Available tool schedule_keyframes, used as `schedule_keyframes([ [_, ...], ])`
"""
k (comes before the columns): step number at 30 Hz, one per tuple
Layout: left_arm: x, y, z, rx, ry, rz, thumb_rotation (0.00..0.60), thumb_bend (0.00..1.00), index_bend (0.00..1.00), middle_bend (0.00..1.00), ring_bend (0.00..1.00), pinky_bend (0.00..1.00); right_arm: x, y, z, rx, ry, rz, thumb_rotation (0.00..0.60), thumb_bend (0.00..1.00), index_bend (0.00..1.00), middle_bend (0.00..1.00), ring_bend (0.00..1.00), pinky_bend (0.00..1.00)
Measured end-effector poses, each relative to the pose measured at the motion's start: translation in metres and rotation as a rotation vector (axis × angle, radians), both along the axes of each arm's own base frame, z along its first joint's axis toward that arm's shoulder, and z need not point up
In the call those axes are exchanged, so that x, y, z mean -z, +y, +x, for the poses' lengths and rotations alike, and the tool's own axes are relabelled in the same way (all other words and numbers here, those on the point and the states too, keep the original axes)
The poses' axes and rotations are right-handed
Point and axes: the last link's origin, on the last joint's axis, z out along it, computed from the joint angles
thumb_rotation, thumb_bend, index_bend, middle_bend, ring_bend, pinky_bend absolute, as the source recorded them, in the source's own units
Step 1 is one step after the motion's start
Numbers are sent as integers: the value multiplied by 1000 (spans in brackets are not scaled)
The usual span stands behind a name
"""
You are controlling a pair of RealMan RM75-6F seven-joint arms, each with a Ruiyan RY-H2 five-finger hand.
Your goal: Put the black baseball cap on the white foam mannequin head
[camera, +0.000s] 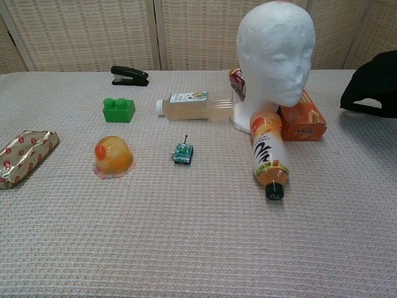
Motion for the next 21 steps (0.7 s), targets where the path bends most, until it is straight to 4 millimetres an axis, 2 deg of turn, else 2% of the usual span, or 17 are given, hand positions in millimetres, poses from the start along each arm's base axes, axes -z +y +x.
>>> schedule_keyframes([
  [5,2,1,-1,-5,12,-1,600,169,170,48,6,138,-18,-23,14,-26,-2,-65,600,390,834,253,0,0],
  [10,4,2,-2,-14,23,-2,600,168,170,48,6,138,-29,-39,36,-93,16,-120,600,388,835,252,0,0],
  [21,8,6,-4,-34,36,-4,600,168,170,48,5,138,-41,-89,108,-257,39,-203,600,390,836,253,0,0],
])
